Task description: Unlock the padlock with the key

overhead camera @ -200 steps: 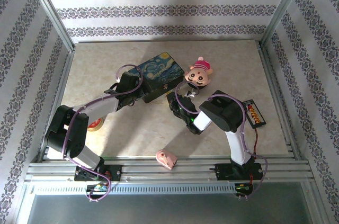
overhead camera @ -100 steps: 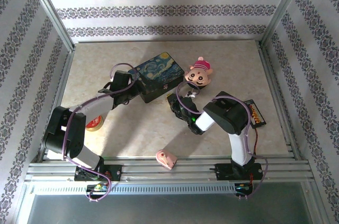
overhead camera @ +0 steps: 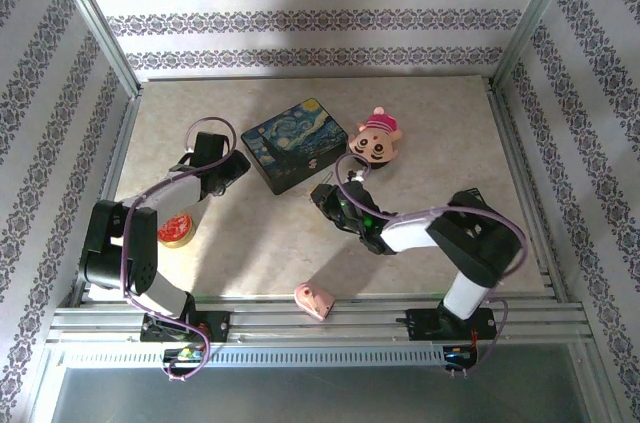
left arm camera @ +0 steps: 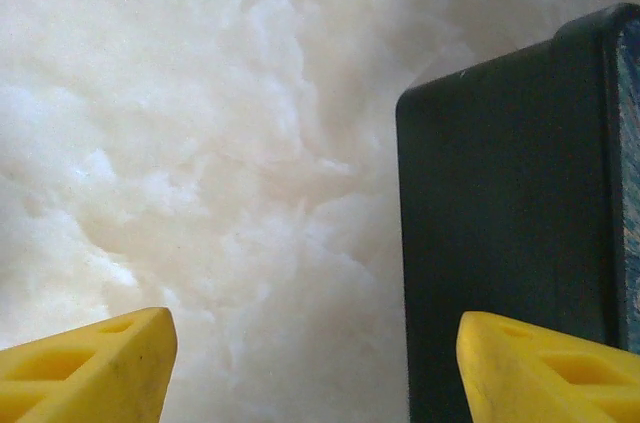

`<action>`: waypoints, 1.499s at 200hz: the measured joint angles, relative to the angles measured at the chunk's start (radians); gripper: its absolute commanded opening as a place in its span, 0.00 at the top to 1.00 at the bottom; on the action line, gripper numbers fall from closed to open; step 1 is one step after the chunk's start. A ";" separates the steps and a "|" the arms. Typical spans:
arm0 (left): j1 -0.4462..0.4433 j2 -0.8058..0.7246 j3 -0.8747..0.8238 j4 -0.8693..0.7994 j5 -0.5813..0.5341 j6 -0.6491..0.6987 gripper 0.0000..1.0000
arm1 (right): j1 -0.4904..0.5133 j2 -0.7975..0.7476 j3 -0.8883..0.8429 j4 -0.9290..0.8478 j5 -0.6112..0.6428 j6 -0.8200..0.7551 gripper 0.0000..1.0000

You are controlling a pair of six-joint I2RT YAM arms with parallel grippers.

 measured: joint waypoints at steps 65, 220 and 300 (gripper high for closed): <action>0.001 -0.024 0.002 -0.011 0.012 -0.003 0.10 | 0.002 -0.301 0.182 -0.686 0.051 -0.302 1.00; 0.001 -0.153 -0.013 -0.038 0.051 -0.004 0.01 | -0.146 -0.175 0.393 -1.574 0.092 -0.682 1.00; 0.001 -0.167 -0.024 -0.049 0.050 -0.004 0.01 | -0.105 0.121 0.536 -1.621 0.119 -0.763 0.95</action>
